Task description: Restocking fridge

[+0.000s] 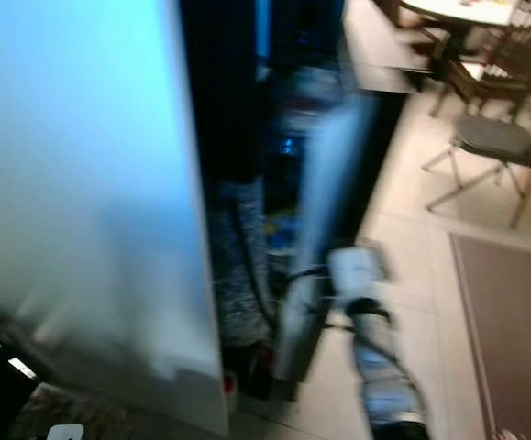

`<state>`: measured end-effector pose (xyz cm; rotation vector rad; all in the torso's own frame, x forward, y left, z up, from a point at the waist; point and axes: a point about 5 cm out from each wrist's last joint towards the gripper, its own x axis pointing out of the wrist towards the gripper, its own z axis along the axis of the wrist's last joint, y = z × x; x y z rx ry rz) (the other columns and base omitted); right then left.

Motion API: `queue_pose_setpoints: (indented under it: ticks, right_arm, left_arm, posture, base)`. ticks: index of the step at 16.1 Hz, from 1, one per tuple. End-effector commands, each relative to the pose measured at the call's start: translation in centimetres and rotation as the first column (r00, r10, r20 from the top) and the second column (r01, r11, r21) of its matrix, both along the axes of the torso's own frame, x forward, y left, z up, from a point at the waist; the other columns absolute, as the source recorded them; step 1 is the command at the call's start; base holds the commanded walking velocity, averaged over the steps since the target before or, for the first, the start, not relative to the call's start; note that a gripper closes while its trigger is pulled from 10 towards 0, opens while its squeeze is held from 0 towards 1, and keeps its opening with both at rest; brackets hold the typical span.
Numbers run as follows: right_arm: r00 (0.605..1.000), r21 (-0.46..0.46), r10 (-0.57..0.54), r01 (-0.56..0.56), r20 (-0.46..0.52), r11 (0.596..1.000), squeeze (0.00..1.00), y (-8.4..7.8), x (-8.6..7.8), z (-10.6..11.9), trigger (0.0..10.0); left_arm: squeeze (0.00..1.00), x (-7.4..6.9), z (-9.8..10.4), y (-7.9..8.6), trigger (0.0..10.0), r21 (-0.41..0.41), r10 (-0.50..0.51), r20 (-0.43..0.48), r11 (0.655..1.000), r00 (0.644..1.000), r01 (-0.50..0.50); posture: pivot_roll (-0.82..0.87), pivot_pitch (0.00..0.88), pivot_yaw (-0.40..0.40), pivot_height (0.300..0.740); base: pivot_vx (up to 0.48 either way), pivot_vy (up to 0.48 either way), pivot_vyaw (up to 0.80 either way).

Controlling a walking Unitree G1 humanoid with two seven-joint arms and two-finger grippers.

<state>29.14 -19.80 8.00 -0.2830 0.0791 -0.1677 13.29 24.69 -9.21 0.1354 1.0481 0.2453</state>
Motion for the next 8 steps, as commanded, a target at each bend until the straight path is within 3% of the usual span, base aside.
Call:
queue_pose_setpoints:
  ticks: [1, 5, 8]
  right_arm:
    - [0.957, 0.009, -0.291, 0.291, 0.010, 0.957, 0.00, -6.3, -1.1, 0.3, 10.0]
    - [0.900, -0.002, -0.395, 0.401, -0.186, 0.916, 0.00, -8.9, -3.9, -4.4, 10.0]
    - [0.848, 0.030, -0.387, 0.425, -0.363, 0.905, 0.00, -8.9, -6.3, -8.5, 10.0]
  left_arm:
    - [0.00, -0.2, -0.1, 0.0, 10.0, -0.006, 0.001, -0.009, 1.000, 1.000, -0.001]
    - [0.00, -0.2, -0.1, 0.0, 10.0, -0.001, -0.007, -0.015, 1.000, 1.000, 0.007]
    - [0.00, -0.2, -0.1, 0.1, 10.0, 0.002, -0.015, -0.021, 1.000, 1.000, 0.015]
  posture:
    - [0.02, 0.000, -0.048, 0.740]
    - [0.02, 0.000, -0.045, 0.740]
    - [0.02, 0.000, -0.043, 0.740]
  base:
    - [0.000, 0.000, 0.00]
    - [0.000, 0.000, 0.00]
    - [0.000, 0.000, 0.00]
